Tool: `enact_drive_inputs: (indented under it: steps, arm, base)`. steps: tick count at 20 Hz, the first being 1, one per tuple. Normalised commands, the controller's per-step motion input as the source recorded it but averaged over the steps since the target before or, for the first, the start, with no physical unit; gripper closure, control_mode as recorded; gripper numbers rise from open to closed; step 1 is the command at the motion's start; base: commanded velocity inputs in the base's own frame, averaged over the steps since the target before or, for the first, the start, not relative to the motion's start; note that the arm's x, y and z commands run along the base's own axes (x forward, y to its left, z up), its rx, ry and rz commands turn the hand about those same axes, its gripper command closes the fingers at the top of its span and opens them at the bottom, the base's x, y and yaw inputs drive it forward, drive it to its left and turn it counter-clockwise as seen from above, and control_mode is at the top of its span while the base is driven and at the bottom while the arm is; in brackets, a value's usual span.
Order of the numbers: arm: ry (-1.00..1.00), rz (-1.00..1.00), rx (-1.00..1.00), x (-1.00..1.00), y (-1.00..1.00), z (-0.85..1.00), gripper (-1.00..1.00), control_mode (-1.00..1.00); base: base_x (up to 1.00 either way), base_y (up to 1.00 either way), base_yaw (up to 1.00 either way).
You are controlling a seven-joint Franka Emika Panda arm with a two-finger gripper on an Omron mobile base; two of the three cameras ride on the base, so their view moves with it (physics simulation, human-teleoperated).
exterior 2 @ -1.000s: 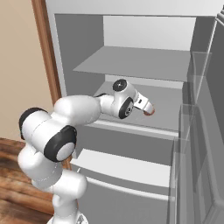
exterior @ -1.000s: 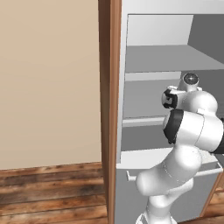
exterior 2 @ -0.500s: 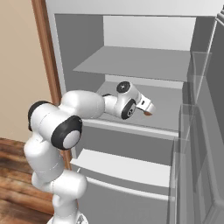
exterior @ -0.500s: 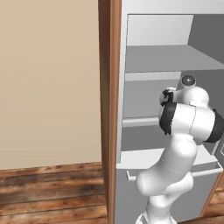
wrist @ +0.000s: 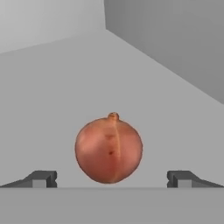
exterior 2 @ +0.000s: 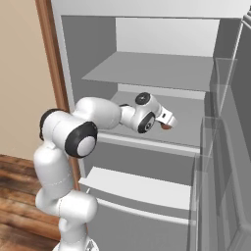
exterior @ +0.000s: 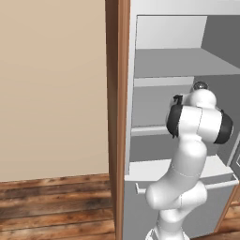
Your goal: Gather the onion and sweet potato from the fridge and place them on a tray on the dining counter. Then gather the chicken drumstick and fish from the fridge and place them on the other tray.
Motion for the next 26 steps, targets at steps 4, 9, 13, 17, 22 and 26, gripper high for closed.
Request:
enact_drive_inputs:
  steps: [4,9,13,17,22,26]
  arm:
    - [0.07,0.00,0.00,0.28,-0.08,-0.15,-1.00,-1.00]
    - [0.08,0.00,0.00,0.34,-0.01,-0.11,-1.00,-1.00]
    - [0.09,0.00,0.00,0.28,-0.10,-0.17,-1.00,-1.00]
    - [0.11,0.00,-0.03,0.11,-0.21,-0.26,-1.00,-1.00]
    - [0.14,0.00,-0.03,0.07,-0.04,-0.29,-1.00,-1.00]
    - [0.18,0.00,0.00,0.01,0.00,-0.41,1.00,-1.00]
  base:
    - [0.00,0.00,0.00]
    - [0.00,0.00,0.00]
    - [0.00,0.00,0.00]
    - [0.00,0.00,0.00]
    - [0.00,0.00,0.00]
    - [0.00,0.00,0.00]
